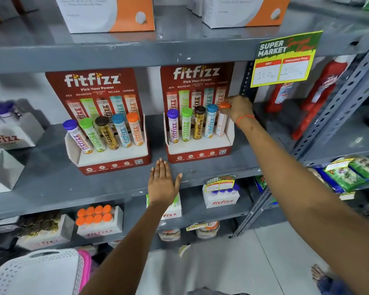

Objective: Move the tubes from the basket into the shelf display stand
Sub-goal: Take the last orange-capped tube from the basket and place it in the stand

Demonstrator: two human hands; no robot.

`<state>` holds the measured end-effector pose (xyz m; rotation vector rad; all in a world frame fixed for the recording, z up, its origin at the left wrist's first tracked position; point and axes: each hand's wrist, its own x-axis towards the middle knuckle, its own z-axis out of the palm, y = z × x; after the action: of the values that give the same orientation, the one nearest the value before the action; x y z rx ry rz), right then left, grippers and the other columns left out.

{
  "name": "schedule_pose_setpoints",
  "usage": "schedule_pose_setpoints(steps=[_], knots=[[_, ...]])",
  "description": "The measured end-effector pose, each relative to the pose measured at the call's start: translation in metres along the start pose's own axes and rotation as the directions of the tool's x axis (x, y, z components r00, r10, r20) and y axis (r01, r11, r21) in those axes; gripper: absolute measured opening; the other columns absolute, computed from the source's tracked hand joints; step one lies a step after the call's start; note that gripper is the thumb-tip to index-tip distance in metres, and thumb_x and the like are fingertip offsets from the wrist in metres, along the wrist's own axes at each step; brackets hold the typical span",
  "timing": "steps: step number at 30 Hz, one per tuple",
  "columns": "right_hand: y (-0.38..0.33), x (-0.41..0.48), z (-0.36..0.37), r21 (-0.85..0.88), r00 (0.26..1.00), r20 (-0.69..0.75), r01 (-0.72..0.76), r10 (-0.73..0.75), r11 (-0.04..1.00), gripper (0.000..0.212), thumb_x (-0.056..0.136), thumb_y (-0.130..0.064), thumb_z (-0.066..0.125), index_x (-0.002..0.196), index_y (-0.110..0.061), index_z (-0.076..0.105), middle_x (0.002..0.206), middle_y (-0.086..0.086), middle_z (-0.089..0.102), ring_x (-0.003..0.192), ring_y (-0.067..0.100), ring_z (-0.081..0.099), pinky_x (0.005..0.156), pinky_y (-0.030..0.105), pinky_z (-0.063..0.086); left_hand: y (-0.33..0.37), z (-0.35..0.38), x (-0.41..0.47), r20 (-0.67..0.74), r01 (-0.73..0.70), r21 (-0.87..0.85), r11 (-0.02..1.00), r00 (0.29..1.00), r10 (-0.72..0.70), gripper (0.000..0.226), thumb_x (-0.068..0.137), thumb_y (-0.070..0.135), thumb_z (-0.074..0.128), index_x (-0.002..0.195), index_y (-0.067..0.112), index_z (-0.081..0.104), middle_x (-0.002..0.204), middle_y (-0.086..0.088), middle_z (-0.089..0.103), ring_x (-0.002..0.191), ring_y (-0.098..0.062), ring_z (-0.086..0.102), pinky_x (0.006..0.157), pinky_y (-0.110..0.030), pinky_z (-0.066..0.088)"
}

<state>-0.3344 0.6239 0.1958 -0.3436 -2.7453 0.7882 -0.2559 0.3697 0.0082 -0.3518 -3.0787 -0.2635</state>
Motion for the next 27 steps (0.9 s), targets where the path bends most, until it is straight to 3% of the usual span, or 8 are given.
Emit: schedule_pose_setpoints(steps=[5,9,12,14,17,22,27], knots=[[0.005,0.007,0.0,0.078,0.995,0.096,0.018,-0.026,0.997,0.042,0.08,-0.006,0.069,0.122,-0.008,0.061,0.129,0.013,0.062,0.118,0.029,0.058,0.104,0.032,0.042,0.001,-0.003,0.0,0.016,0.003,0.007,1.0,1.0,-0.003,0.078,0.091,0.06,0.002,0.148,0.006,-0.001,0.159,-0.012,0.0,0.146,-0.025,-0.003,0.12,-0.039,0.003],[0.008,0.008,0.001,-0.017,0.979,0.183,0.093,-0.089,0.996,0.049,0.083,-0.009,0.061,0.13,-0.013,0.052,0.136,0.018,0.053,0.122,0.036,0.051,0.106,0.04,0.041,0.001,-0.002,0.0,0.016,0.009,0.014,1.0,1.0,-0.009,0.078,0.091,0.06,0.002,0.148,0.007,-0.002,0.159,-0.012,0.0,0.146,-0.025,-0.003,0.12,-0.039,0.002],[0.013,0.009,0.005,-0.081,0.989,0.126,0.084,-0.074,0.993,0.046,0.08,-0.021,0.07,0.123,-0.012,0.057,0.127,0.021,0.055,0.117,0.038,0.051,0.1,0.04,0.043,0.001,-0.001,0.001,0.027,0.012,0.013,1.0,1.0,-0.012,0.08,0.09,0.061,0.0,0.148,0.007,-0.003,0.159,-0.011,-0.002,0.146,-0.025,-0.005,0.12,-0.038,0.001],[0.014,0.01,0.005,-0.075,0.993,0.087,0.091,-0.084,0.993,0.045,0.08,-0.017,0.071,0.122,-0.01,0.059,0.125,0.022,0.056,0.115,0.039,0.053,0.098,0.04,0.044,0.001,-0.001,0.001,0.033,0.015,0.017,1.0,0.999,-0.016,0.079,0.09,0.062,0.001,0.148,0.008,-0.004,0.159,-0.01,-0.003,0.146,-0.024,-0.005,0.119,-0.037,-0.001],[0.01,0.011,0.003,-0.019,0.98,0.148,0.136,-0.131,0.991,0.043,0.079,-0.003,0.065,0.121,-0.007,0.059,0.128,0.019,0.058,0.116,0.036,0.054,0.099,0.038,0.043,0.001,-0.001,0.001,0.03,0.018,0.025,1.0,0.999,-0.019,0.079,0.091,0.062,0.002,0.148,0.009,-0.004,0.159,-0.01,-0.003,0.146,-0.024,-0.005,0.116,-0.036,-0.003],[0.009,0.009,0.005,-0.061,0.983,0.153,0.113,-0.103,0.992,0.051,0.075,-0.008,0.072,0.123,-0.008,0.056,0.125,0.02,0.056,0.115,0.038,0.053,0.1,0.039,0.044,0.0,-0.001,0.002,0.034,0.017,0.037,0.999,0.999,-0.019,0.079,0.09,0.062,0.001,0.148,0.009,-0.004,0.159,-0.01,-0.003,0.145,-0.025,-0.005,0.115,-0.035,-0.005],[0.011,0.008,0.007,-0.02,0.988,0.1,0.117,-0.114,0.993,0.049,0.074,0.0,0.069,0.121,-0.009,0.059,0.125,0.019,0.059,0.114,0.037,0.056,0.099,0.038,0.046,0.001,-0.001,0.003,0.032,0.024,0.045,0.999,0.999,-0.025,0.079,0.09,0.063,0.001,0.149,0.009,-0.004,0.159,-0.01,-0.003,0.145,-0.025,-0.005,0.114,-0.035,-0.006]])
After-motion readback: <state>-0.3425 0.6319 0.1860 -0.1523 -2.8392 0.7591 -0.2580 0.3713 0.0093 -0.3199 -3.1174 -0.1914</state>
